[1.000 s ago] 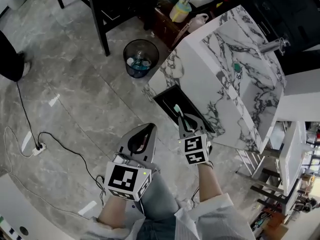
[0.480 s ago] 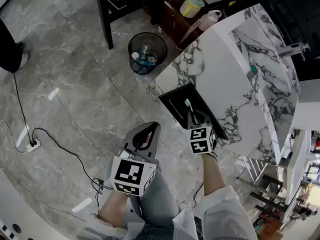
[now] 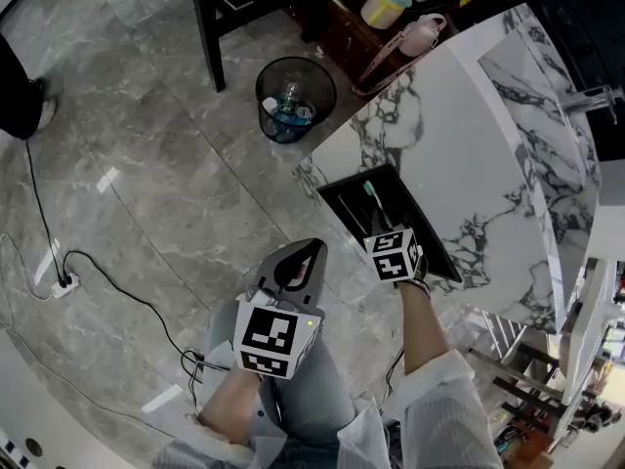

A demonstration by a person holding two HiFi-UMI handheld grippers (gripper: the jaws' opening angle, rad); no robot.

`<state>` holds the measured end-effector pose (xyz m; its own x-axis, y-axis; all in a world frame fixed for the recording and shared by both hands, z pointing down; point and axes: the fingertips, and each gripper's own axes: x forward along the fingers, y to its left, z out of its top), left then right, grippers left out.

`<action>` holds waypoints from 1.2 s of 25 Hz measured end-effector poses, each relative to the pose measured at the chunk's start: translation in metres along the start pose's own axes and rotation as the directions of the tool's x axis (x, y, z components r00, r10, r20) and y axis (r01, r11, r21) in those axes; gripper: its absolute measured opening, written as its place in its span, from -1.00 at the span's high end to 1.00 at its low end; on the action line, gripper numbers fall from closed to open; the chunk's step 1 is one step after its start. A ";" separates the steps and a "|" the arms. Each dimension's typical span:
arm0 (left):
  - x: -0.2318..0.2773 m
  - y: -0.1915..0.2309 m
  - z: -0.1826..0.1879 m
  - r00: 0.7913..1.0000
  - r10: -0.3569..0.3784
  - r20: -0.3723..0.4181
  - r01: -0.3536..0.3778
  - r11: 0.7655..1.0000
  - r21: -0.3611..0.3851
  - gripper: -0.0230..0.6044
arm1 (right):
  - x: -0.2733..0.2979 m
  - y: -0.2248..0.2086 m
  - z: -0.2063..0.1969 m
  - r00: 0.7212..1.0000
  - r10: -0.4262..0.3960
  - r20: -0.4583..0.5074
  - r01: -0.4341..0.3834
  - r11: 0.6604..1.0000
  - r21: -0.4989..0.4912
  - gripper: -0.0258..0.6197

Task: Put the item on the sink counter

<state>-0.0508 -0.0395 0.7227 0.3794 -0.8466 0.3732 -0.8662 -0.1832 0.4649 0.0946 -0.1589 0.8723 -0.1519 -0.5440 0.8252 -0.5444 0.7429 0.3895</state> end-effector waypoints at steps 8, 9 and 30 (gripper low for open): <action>0.014 0.010 -0.017 0.999 0.015 -0.050 -0.014 1.000 0.027 0.86 | 0.016 0.000 -0.005 0.999 -0.004 -0.036 0.005 0.999 0.036 0.80; 0.015 0.009 -0.018 0.998 0.014 -0.057 -0.012 0.999 0.032 0.86 | 0.015 0.000 -0.006 0.999 -0.005 -0.036 0.007 0.999 0.041 0.78; -0.057 -0.093 0.085 0.976 0.043 -0.212 -0.030 0.997 0.068 0.86 | -0.207 0.020 0.085 0.985 0.117 0.124 -0.155 0.916 0.371 0.73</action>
<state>-0.0198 -0.0170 0.5900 0.4019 -0.7284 0.5549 -0.8971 -0.1916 0.3982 0.0454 -0.0648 0.6743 -0.3156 -0.4972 0.8082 -0.7805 0.6204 0.0769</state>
